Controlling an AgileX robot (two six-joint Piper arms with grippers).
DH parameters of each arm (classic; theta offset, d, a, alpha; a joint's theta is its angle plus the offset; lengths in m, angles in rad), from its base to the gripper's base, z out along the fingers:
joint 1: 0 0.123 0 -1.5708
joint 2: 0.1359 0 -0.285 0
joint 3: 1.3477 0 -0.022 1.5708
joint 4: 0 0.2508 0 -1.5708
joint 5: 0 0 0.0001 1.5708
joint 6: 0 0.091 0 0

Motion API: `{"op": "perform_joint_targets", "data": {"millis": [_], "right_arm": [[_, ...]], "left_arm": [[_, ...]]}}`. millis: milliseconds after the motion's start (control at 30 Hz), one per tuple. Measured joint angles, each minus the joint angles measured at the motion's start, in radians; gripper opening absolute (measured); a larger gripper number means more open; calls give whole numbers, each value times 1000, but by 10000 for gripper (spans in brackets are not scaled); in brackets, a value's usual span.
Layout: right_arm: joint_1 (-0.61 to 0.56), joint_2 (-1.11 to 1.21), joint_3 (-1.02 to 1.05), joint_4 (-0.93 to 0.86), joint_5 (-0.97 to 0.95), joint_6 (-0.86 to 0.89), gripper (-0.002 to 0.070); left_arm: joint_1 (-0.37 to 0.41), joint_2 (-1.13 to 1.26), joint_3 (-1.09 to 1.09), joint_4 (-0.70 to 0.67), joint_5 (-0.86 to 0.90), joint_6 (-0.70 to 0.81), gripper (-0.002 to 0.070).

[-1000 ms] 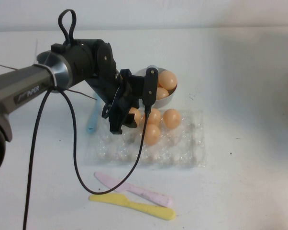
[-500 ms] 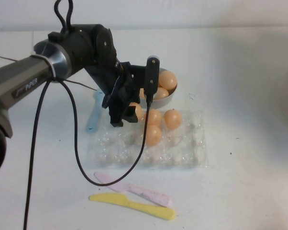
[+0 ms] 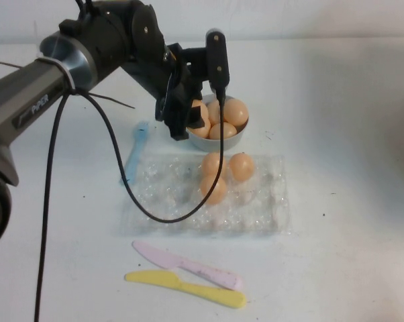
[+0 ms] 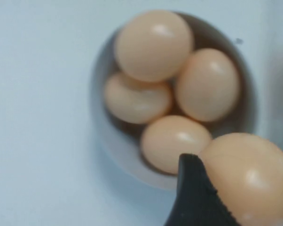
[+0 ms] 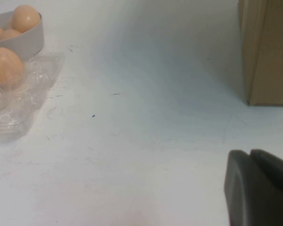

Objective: Take an egg out of the egg box
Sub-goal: Place the egg in the bowl

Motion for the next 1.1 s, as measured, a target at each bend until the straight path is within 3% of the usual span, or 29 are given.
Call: {"op": "perform_joint_targets", "data": {"millis": [200,333,500,700,900,1033,1100], "right_arm": [[0,0,0,0,0,0,-17],[0,0,0,0,0,0,-17],[0,0,0,0,0,0,-17],[0,0,0,0,0,0,-17],[0,0,0,0,0,0,-17],[0,0,0,0,0,0,-17],[0,0,0,0,0,0,-17]], "left_arm": [[0,56,-6,-8,-312,-179,349],[4,115,-6,-19,-411,-240,349],[9,161,-8,-30,-437,-255,350],[11,172,-8,-25,-437,-256,440],[-7,115,-8,64,-410,-256,459],[-38,16,-8,130,-350,-293,431],[-54,-52,14,165,-336,-364,356]]}}
